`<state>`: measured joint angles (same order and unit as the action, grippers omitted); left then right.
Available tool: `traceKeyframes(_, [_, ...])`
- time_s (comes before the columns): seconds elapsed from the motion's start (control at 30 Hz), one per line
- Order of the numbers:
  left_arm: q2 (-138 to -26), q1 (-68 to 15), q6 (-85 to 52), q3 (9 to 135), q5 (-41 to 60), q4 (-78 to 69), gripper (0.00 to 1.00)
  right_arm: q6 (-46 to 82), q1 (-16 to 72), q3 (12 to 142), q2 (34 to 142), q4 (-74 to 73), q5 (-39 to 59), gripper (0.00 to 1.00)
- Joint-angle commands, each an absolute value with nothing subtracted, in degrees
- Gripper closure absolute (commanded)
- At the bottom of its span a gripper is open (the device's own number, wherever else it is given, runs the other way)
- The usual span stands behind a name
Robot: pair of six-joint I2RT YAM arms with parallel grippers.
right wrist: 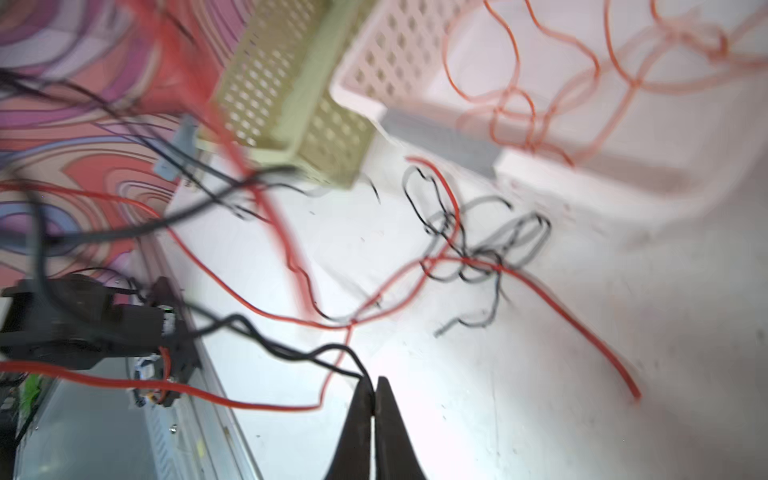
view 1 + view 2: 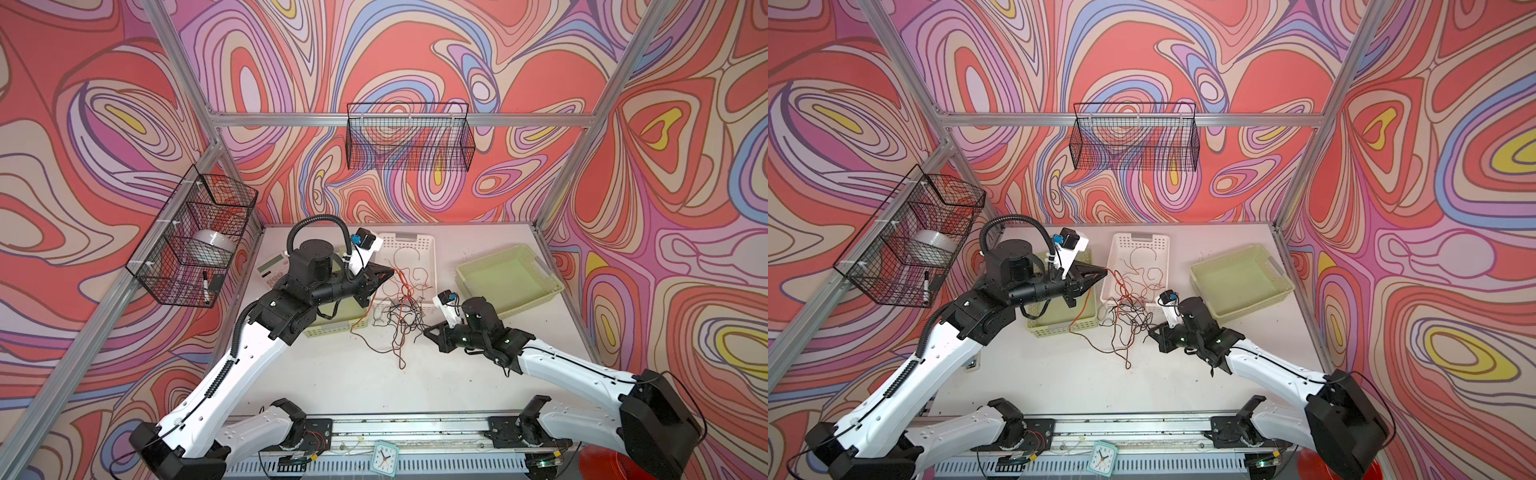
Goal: Untangle the cables
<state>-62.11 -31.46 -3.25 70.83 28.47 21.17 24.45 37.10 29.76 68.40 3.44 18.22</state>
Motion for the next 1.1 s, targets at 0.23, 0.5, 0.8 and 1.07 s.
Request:
traceKeyframes(0.23, [-59.38,-30.94,-2.24,73.65,28.25,19.29,1.00,34.51,33.65,28.97,67.66,22.01,-3.70,1.00])
traceKeyframes(0.5, [-60.88,-30.94,-5.47,70.81,33.76,16.58,1.00,17.32,33.66,31.77,49.71,10.00,8.65,0.39])
traceKeyframes(0.8, [-61.29,-31.03,-6.59,69.35,34.44,15.56,1.00,11.75,39.44,40.02,54.18,6.67,13.74,0.24])
traceKeyframes(1.07, [-61.39,-32.03,-7.75,68.75,34.75,13.40,1.00,9.64,44.49,42.41,60.27,3.69,10.00,0.27])
